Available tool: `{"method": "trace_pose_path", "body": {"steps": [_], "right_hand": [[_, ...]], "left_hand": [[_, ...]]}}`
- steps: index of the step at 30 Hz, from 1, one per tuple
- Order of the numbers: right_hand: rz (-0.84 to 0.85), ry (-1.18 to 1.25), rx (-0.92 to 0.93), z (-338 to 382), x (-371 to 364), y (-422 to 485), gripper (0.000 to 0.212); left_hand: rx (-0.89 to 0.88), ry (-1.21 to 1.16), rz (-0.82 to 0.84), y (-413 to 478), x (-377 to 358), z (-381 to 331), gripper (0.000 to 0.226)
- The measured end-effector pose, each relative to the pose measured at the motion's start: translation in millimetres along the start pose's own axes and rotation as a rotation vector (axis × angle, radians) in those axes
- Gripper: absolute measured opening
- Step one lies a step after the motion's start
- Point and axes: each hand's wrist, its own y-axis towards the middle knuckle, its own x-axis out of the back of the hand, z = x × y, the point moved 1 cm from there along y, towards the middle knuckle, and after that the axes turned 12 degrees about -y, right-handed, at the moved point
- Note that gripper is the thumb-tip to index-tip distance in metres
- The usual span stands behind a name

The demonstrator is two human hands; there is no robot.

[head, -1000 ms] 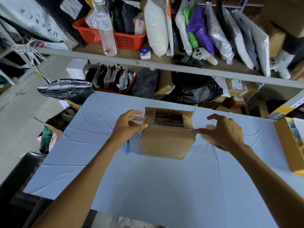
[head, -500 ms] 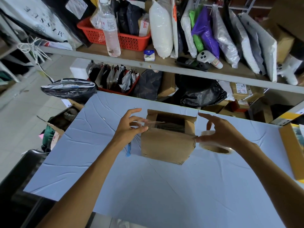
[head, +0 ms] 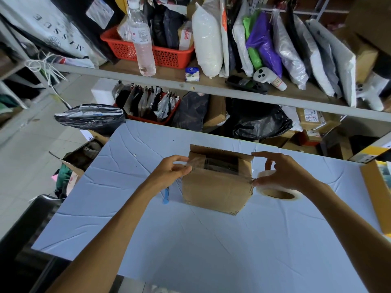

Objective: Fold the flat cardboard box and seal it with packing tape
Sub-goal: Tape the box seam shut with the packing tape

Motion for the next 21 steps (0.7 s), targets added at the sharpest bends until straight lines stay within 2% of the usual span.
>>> {"method": "trace_pose_path", "body": {"steps": [7,14,18,21], "right_hand": [[-0.045,0.016,-0.002,1.4,-2.3,-2.0,0.076],[-0.096,-0.05,-0.004,4.5,0.5,-2.6,0.052],[-0.087,-0.173,0.019,4.7,-8.7,-1.8,0.028],[-0.098,-0.131,-0.019,2.9,-14.0,-3.5,0.028]], "left_hand": [[0.011,-0.078,-0.043,-0.6,-1.2,2.5,0.043],[-0.159,-0.12,-0.137,-3.1,-3.3,-3.9,0.04],[-0.209,-0.104,-0.13,-1.8,-3.7,-2.8,0.038],[-0.202,-0.126,-0.171,-2.1,-4.9,2.8,0.029]]}}
